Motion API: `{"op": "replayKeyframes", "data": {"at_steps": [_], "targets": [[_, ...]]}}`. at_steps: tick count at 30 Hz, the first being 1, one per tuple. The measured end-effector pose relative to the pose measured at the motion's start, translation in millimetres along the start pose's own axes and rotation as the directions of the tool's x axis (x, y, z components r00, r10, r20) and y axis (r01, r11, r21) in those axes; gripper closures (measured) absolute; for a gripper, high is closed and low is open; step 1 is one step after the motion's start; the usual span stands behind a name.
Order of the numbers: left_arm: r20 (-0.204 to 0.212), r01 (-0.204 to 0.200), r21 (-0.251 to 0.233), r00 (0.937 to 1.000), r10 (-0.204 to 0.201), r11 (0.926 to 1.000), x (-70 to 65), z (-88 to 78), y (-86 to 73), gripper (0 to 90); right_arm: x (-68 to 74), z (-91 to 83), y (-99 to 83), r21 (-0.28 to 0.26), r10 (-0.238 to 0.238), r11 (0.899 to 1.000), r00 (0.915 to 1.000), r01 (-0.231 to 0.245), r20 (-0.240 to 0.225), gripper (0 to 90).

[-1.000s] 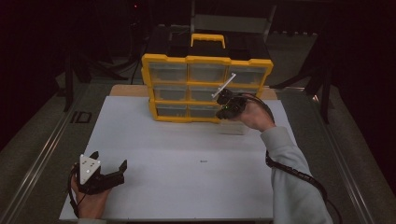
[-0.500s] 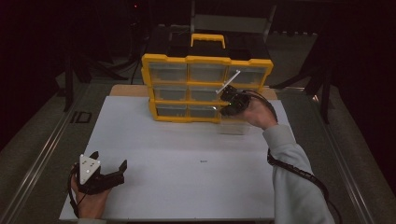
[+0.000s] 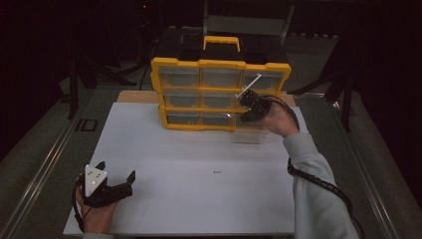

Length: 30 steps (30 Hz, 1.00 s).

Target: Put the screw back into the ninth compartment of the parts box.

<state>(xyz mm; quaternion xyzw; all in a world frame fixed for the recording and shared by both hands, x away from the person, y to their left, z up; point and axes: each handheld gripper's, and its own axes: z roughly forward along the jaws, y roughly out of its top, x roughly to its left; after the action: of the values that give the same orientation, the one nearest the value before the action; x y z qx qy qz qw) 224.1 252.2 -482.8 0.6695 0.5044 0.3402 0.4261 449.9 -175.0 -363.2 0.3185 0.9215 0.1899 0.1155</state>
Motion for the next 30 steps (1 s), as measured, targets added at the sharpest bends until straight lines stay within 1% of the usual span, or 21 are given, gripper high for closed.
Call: {"op": "replayKeyframes", "data": {"at_steps": [6,15,18,24,30], "targets": [[0.0,0.0,-0.001,1.0,0.0,1.0,-0.1,0.0,0.0,0.3,-5.8,-0.4,-3.9,0.009,0.025,1.0,0.9996,-0.025,0.009,87.7],[0.0,-0.001,0.0,1.0,0.001,1.0,-0.1,0.2,-0.1,0.3,-14.3,-1.6,-9.0,0.021,0.048,0.999,0.9982,-0.049,0.035,87.6],[0.0,-0.001,0.001,1.0,0.001,1.0,-0.1,0.0,0.0,0.3,-17.4,-2.2,-10.5,0.019,0.066,0.998,0.9969,-0.067,0.043,87.6],[0.001,-0.001,0.0,1.0,0.001,1.0,-0.2,0.3,-0.1,0.3,-21.7,-2.6,-13.4,0.021,0.074,0.997,0.996,-0.075,0.052,87.6],[0.001,0.0,0.001,1.0,0.0,1.0,-0.1,0.4,-0.2,0.3,-22.4,-3.3,-13.9,0.022,0.075,0.997,0.9955,-0.077,0.057,87.5]]}}
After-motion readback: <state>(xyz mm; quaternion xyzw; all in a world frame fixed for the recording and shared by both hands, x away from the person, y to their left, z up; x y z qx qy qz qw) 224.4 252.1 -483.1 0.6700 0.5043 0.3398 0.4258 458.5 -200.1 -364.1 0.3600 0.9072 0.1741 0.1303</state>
